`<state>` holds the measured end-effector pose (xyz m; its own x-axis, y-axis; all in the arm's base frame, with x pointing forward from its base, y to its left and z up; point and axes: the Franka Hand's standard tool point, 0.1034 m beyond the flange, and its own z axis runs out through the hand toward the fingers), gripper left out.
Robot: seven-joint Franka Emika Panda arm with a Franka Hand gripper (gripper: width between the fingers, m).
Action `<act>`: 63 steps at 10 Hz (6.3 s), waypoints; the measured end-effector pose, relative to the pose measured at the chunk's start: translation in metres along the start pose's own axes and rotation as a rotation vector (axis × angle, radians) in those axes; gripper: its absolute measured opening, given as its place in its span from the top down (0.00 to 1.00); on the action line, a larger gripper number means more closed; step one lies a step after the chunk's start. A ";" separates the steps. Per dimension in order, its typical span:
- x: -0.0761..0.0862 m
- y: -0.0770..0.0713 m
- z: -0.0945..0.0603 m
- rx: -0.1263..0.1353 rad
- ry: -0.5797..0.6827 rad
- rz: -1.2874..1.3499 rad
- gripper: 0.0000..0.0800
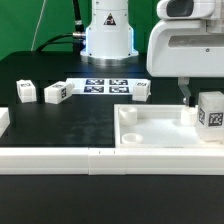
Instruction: Assemble one leg
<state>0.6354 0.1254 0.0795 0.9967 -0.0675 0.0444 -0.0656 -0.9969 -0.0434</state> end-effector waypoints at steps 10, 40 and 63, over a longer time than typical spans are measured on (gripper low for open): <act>0.001 0.005 0.001 0.000 0.001 -0.114 0.64; 0.002 0.009 0.002 0.014 0.018 0.245 0.19; -0.002 0.006 0.004 0.019 0.007 1.406 0.64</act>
Offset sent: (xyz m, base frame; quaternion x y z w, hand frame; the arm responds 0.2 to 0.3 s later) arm 0.0000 0.0000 0.0000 0.0000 0.0000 0.0000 1.0000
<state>0.6334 0.1194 0.0754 0.0991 -0.9942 -0.0421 -0.9930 -0.0961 -0.0682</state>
